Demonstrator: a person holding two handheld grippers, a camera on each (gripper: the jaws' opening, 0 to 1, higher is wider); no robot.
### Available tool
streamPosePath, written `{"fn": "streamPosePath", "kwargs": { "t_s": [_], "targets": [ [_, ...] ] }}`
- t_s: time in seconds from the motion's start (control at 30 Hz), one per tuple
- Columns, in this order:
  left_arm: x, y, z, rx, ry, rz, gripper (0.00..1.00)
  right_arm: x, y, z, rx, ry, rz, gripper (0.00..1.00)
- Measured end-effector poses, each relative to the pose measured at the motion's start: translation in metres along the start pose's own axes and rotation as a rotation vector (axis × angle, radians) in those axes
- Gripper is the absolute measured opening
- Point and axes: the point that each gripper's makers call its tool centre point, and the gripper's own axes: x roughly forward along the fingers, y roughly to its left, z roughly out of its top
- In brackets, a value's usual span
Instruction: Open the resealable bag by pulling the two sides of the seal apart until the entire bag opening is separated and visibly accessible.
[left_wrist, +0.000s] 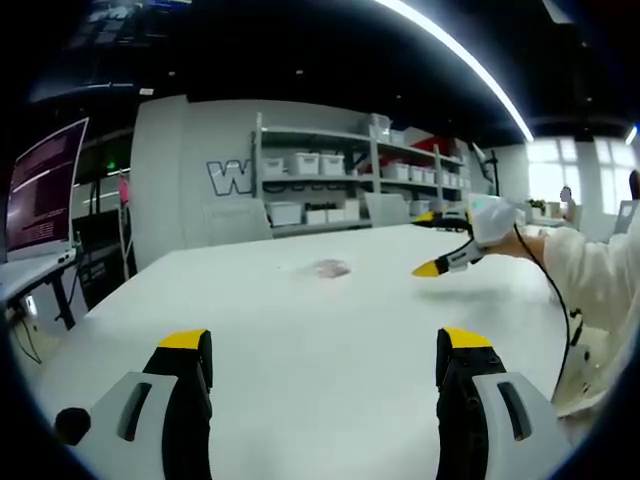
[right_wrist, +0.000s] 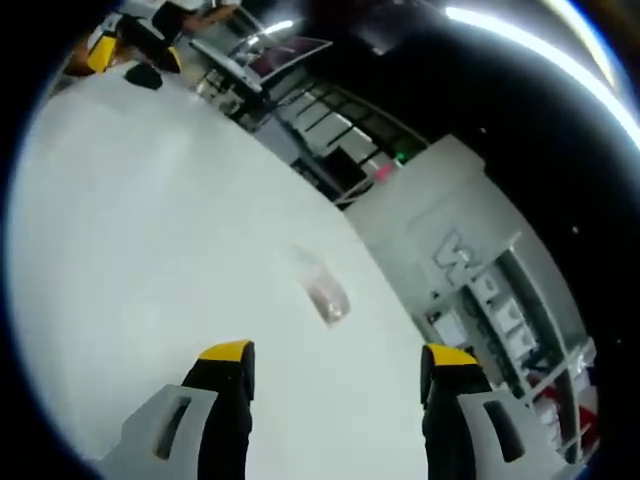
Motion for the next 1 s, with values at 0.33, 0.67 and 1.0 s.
{"fn": "streamPosePath", "kwargs": {
  "t_s": [0.33,0.67,1.0],
  "targets": [
    [0.000,0.001,0.001,0.000,0.001,0.001,0.92,0.002,0.001,0.004,-0.012,-0.008,0.006,0.66],
    [-0.002,0.002,0.002,0.001,-0.001,0.004,0.92,0.007,0.003,0.006,-0.018,-0.005,0.011,0.66],
    [-0.003,0.002,0.001,-0.002,-0.002,0.004,0.92,0.016,0.004,0.010,-0.006,-0.013,0.020,0.66]
  ]
}}
